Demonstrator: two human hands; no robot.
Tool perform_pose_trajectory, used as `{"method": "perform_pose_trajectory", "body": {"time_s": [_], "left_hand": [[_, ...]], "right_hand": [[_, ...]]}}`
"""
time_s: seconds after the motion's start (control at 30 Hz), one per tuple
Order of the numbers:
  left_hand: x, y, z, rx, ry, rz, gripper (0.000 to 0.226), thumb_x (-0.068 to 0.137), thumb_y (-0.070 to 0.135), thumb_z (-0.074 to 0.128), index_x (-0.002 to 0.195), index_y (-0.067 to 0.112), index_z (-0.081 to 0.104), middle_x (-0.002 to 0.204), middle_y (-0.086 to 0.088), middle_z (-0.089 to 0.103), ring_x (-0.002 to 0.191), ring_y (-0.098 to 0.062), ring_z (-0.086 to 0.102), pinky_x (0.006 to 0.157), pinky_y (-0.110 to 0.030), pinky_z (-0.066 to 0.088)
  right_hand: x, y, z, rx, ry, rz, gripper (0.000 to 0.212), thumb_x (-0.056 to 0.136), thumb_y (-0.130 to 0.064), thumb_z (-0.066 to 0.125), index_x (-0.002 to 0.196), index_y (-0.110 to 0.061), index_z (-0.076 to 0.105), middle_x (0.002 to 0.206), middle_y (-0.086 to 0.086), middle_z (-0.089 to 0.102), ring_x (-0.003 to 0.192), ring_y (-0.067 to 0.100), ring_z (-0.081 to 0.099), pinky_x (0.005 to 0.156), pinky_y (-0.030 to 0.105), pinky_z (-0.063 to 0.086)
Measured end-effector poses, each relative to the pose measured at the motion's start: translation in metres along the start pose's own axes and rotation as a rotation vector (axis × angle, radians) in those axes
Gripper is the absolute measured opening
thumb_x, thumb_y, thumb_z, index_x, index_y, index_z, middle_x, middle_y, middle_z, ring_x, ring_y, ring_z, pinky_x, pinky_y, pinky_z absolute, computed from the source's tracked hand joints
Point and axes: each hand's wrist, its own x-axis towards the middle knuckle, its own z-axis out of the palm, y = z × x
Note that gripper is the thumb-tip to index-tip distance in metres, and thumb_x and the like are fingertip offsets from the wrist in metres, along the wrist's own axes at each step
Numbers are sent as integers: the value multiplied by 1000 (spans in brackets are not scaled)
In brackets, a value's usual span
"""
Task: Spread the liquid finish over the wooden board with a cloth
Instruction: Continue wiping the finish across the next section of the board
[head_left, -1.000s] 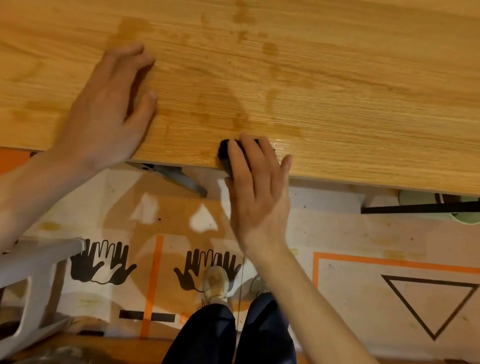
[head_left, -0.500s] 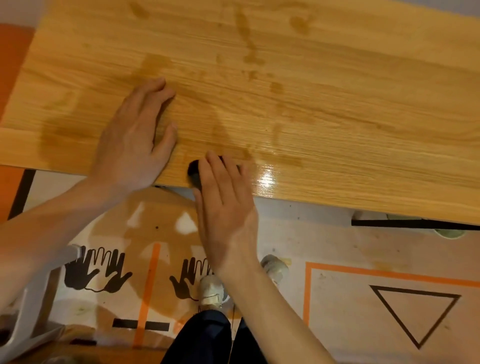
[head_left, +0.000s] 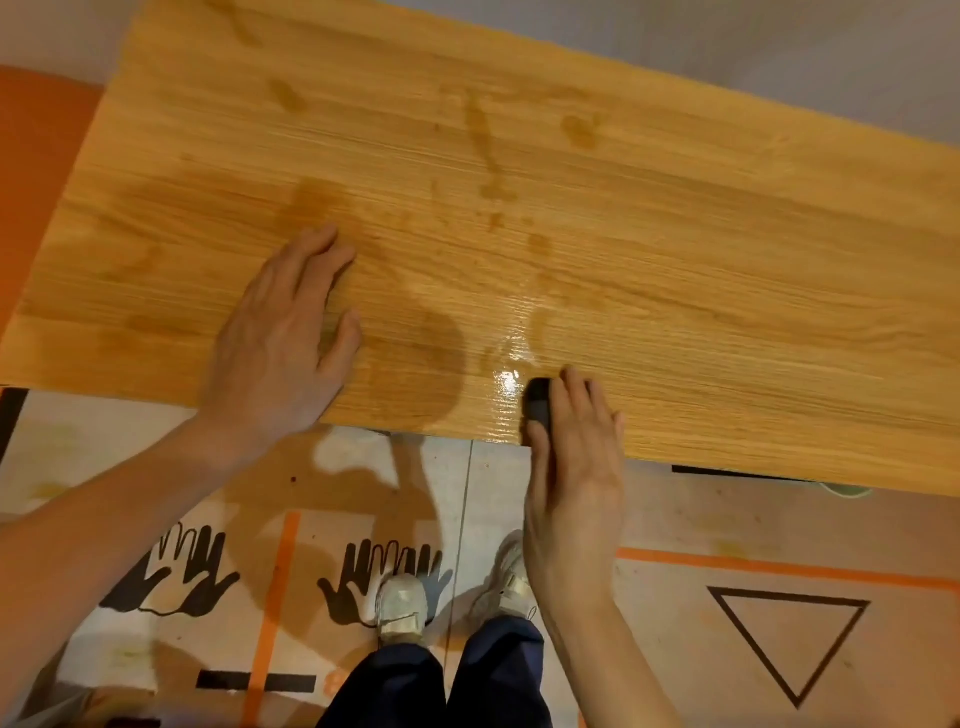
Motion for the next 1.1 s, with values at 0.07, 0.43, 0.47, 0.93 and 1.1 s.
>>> {"method": "perform_pose_trajectory", "body": {"time_s": [0.07, 0.43, 0.47, 0.93, 1.1], "left_hand": [[0, 0, 0, 2, -3, 0, 57, 104, 37, 35, 154, 8, 37, 164, -8, 31, 152, -29, 29, 123, -49, 28], [1, 0, 0, 42, 1, 13, 54, 104, 32, 38, 151, 7, 39, 161, -11, 33, 150, -29, 30, 122, -42, 25], [2, 0, 0, 40, 3, 13, 54, 104, 32, 39, 151, 7, 39, 161, -11, 33, 150, -29, 30, 122, -42, 25], [2, -2, 1, 72, -19, 8, 55, 104, 31, 40, 153, 7, 36, 163, -12, 31, 150, -29, 31, 123, -42, 24], [3, 0, 1, 75, -15, -7, 54, 103, 25, 51, 151, 7, 38, 162, -13, 32, 149, -30, 32, 122, -40, 21]], "right_hand": [[19, -1, 1, -12, -61, -42, 41, 103, -19, 43, 141, -7, 47, 151, 5, 40, 145, 19, 27, 122, 35, 11], [30, 8, -18, 36, -212, -106, 43, 104, -24, 39, 146, -12, 39, 155, 1, 32, 148, 15, 17, 123, 36, 10], [18, 9, -21, 41, -233, -144, 44, 104, -24, 39, 146, -12, 40, 155, 1, 33, 148, 14, 18, 123, 37, 11], [11, -14, -7, 62, -321, -249, 44, 103, -18, 42, 147, -15, 39, 156, -1, 31, 149, 13, 16, 123, 37, 9], [109, -25, 22, 42, -279, -181, 42, 104, -25, 39, 143, -12, 45, 152, 3, 38, 147, 17, 22, 123, 36, 10]]}}
